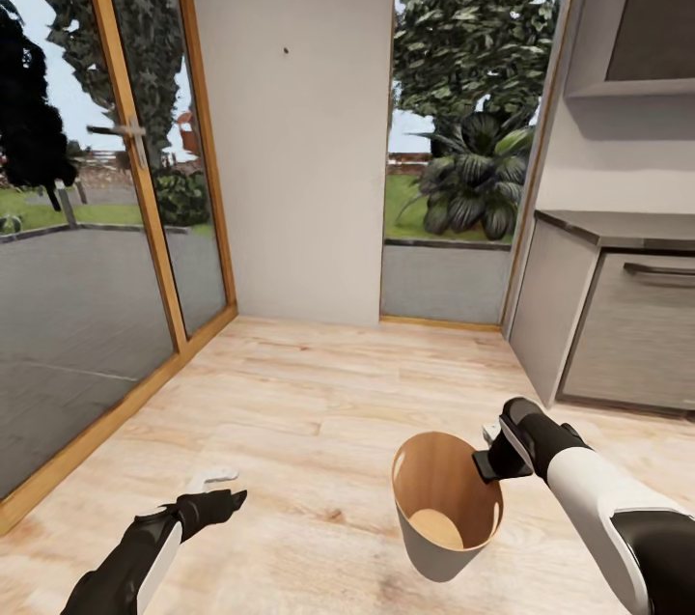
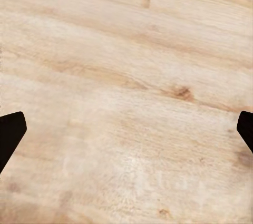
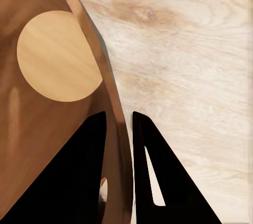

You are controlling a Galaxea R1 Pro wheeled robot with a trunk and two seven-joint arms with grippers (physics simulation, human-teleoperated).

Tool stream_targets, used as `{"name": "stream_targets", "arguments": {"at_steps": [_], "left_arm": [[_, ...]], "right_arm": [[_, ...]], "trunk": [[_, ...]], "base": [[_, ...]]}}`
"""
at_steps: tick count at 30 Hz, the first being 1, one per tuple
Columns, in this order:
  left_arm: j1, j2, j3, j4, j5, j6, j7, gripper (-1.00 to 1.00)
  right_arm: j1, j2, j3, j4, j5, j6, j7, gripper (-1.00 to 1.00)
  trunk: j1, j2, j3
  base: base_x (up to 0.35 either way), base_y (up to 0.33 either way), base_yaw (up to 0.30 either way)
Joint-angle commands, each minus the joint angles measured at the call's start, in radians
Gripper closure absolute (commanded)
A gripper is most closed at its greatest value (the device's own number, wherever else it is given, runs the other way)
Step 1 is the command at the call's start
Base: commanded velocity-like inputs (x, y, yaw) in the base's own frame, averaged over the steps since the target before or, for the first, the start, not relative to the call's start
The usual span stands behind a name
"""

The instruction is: Put the three can of soda from the living room inside the tash can in the kitchen.

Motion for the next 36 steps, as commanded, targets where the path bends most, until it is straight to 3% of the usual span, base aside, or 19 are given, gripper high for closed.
{"name": "stream_targets", "arguments": {"at_steps": [1,4,18,29,36], "left_arm": [[0.0,0.0,0.001,0.005,0.0,0.0,0.0,-1.0],[0.0,0.0,0.001,0.023,0.002,-0.001,0.001,-1.0],[0.0,0.0,0.0,0.015,0.005,-0.018,0.004,-1.0],[0.0,-0.002,0.0,0.013,0.004,-0.018,0.01,-1.0],[0.0,-0.002,0.0,0.013,0.003,-0.018,0.012,-1.0]], "right_arm": [[0.0,0.0,-0.005,0.0,-0.02,0.003,0.004,1.0],[0.0,0.001,-0.005,0.001,-0.02,0.003,0.004,1.0],[0.033,0.011,-0.004,-0.001,-0.02,-0.006,0.001,1.0],[0.046,0.062,-0.003,-0.008,-0.022,-0.008,0.004,1.0],[0.046,0.082,-0.002,-0.012,-0.022,-0.008,0.004,1.0]], "trunk": [[-0.004,0.007,0.003],[-0.015,0.028,0.013],[-0.015,0.028,0.013],[-0.015,0.028,0.013],[-0.015,0.028,0.013]], "base": [[0.0,0.0,0.0],[0.0,0.0,0.0],[-0.018,0.015,0.0],[-0.29,0.023,0.186],[-0.322,0.001,0.238]]}}
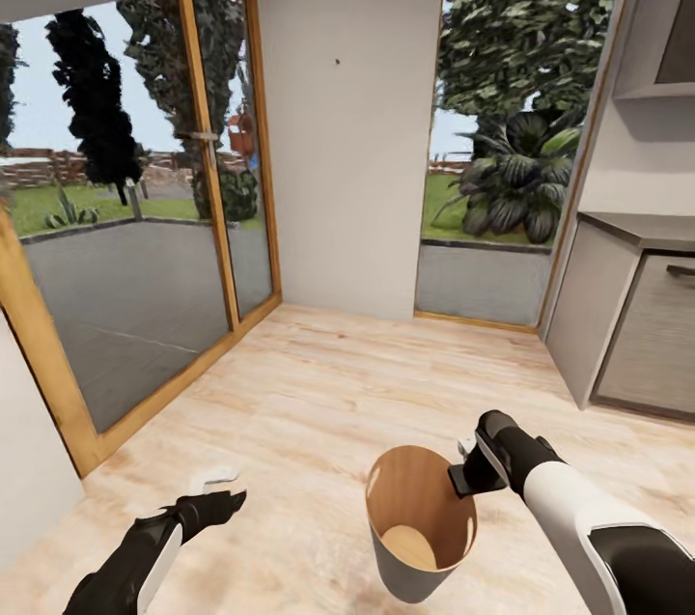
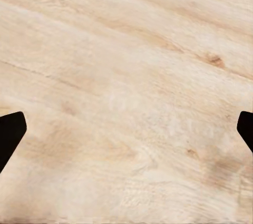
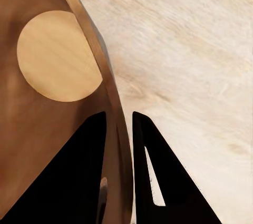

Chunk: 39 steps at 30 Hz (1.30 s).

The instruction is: Put the three can of soda from the living room inside the tash can in the kitchen.

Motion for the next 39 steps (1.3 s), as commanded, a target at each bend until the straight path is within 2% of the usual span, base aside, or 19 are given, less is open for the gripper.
{"name": "stream_targets", "arguments": {"at_steps": [1,11,14,17,20,39], "left_arm": [[0.0,0.0,0.0,0.0,0.0,0.0,0.0,-1.0],[0.0,-0.001,0.0,0.0,-0.003,-0.001,0.002,-1.0],[0.0,-0.001,0.0,0.0,-0.003,-0.001,0.003,-1.0],[0.0,-0.002,0.001,0.0,-0.003,-0.001,0.003,-1.0],[0.0,0.0,0.001,-0.002,-0.003,0.005,-0.001,-1.0],[0.0,0.007,0.003,-0.002,0.004,0.016,-0.009,-1.0]], "right_arm": [[0.0,0.001,-0.005,0.0,-0.02,0.003,0.004,1.0],[-0.001,0.033,-0.005,-0.006,-0.02,0.003,0.003,1.0],[-0.002,0.036,-0.008,-0.039,-0.021,0.003,0.002,1.0],[-0.002,0.036,-0.011,-0.061,-0.02,0.004,0.002,1.0],[-0.002,0.023,-0.018,-0.076,-0.021,0.003,0.003,1.0],[-0.002,0.019,-0.022,-0.078,-0.022,0.003,0.004,1.0]], "trunk": [[0.0,0.0,0.0],[0.0,0.0,-0.003],[0.0,0.0,-0.004],[0.0,0.0,-0.006],[0.0,0.0,-0.007],[0.0,0.0,-0.014]], "base": [[-0.323,0.0,0.24],[-0.323,0.0,0.241],[-0.323,0.0,0.241],[-0.324,0.0,0.241],[-0.325,0.0,0.232],[-0.325,0.0,0.232]]}}
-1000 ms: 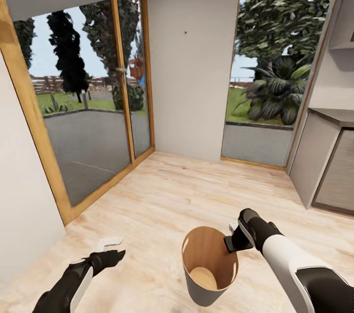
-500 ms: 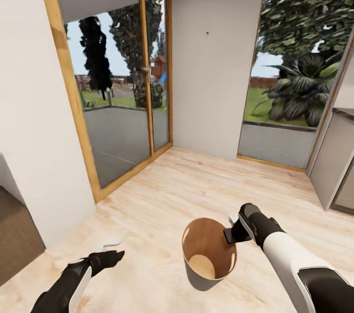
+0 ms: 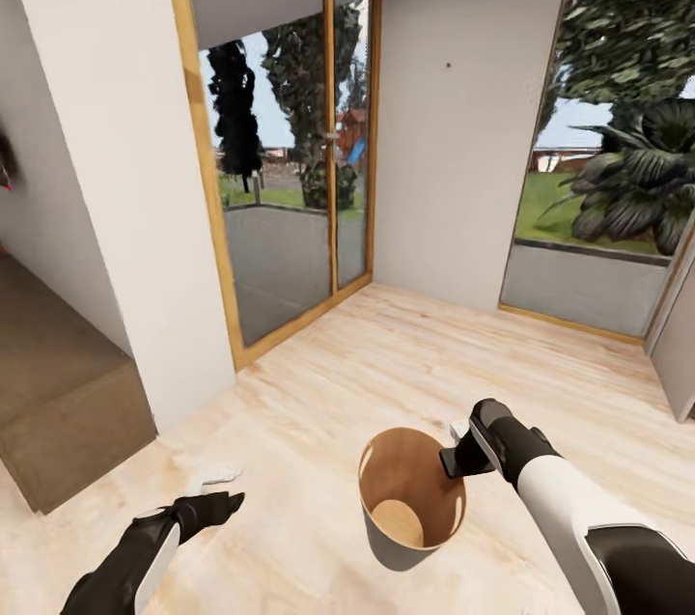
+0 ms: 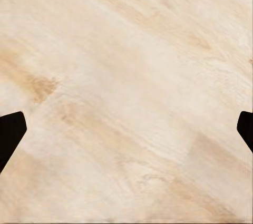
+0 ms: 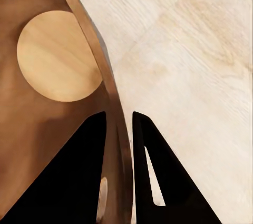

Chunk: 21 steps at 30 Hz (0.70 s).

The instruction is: Put the three can of soda from the living room inside the tash can in the kitchen.

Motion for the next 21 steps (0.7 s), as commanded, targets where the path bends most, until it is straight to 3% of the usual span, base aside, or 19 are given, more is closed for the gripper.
{"name": "stream_targets", "arguments": {"at_steps": [1,13,21], "left_arm": [[0.0,0.0,0.0,0.0,0.0,0.0,0.0,-1.0],[0.0,-0.001,0.0,0.001,0.0,-0.008,0.001,-1.0],[0.0,0.0,-0.002,0.0,0.0,-0.023,-0.002,-1.0]], "right_arm": [[-0.001,0.0,-0.004,0.0,-0.025,0.003,0.004,1.0],[0.0,0.002,-0.004,0.0,-0.025,0.003,0.005,1.0],[0.0,0.001,-0.004,0.0,-0.025,0.003,0.005,1.0]], "trunk": [[0.0,0.0,0.0],[0.0,0.0,0.0],[0.0,0.0,0.0]], "base": [[-0.325,0.0,0.243],[-0.318,0.042,0.246],[-0.073,0.019,0.156]]}}
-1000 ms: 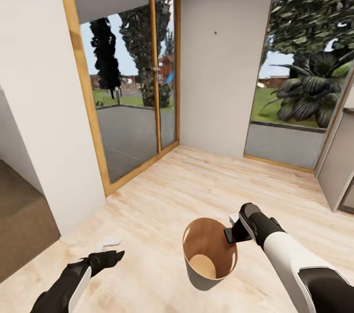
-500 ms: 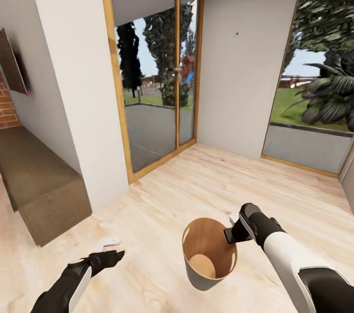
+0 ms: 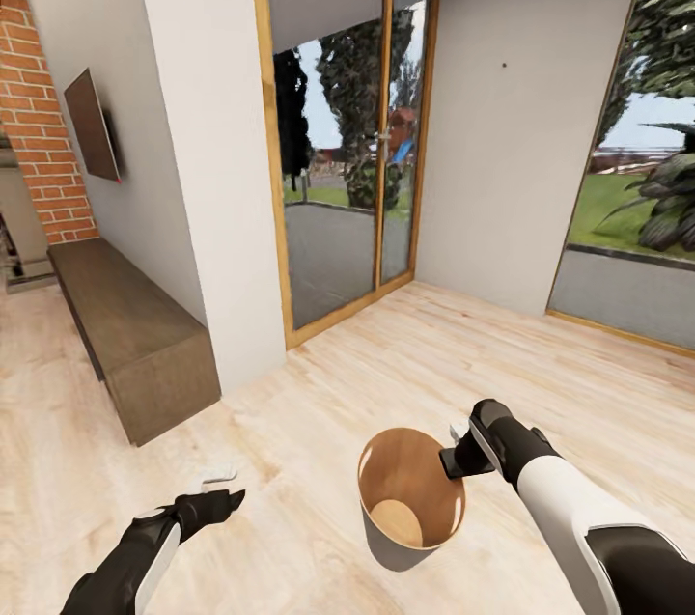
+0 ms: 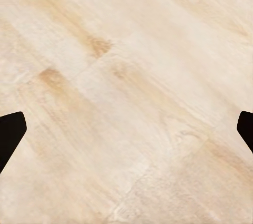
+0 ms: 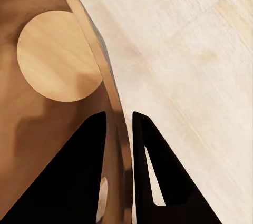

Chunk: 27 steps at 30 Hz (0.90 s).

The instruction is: Put the three can of soda from the living room inside the tash can in the kitchen.

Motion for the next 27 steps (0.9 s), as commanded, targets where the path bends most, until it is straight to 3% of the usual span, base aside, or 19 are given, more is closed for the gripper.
{"name": "stream_targets", "arguments": {"at_steps": [1,9,27], "left_arm": [[0.0,0.0,0.0,0.0,0.0,-0.001,0.0,-1.0],[0.0,0.0,-0.001,0.0,0.0,-0.005,-0.001,-1.0],[0.0,-0.001,-0.002,0.0,-0.001,-0.005,0.002,-1.0]], "right_arm": [[0.0,0.0,-0.003,0.0,-0.02,0.003,0.004,1.0],[0.0,0.005,-0.003,0.0,-0.02,0.003,0.004,1.0],[0.0,0.009,-0.003,0.0,-0.02,0.003,0.004,1.0]], "trunk": [[0.0,0.0,0.0],[0.0,0.0,0.0],[0.0,0.0,0.0]], "base": [[-0.014,0.004,0.038],[-0.004,0.001,0.098],[0.0,0.0,0.246]]}}
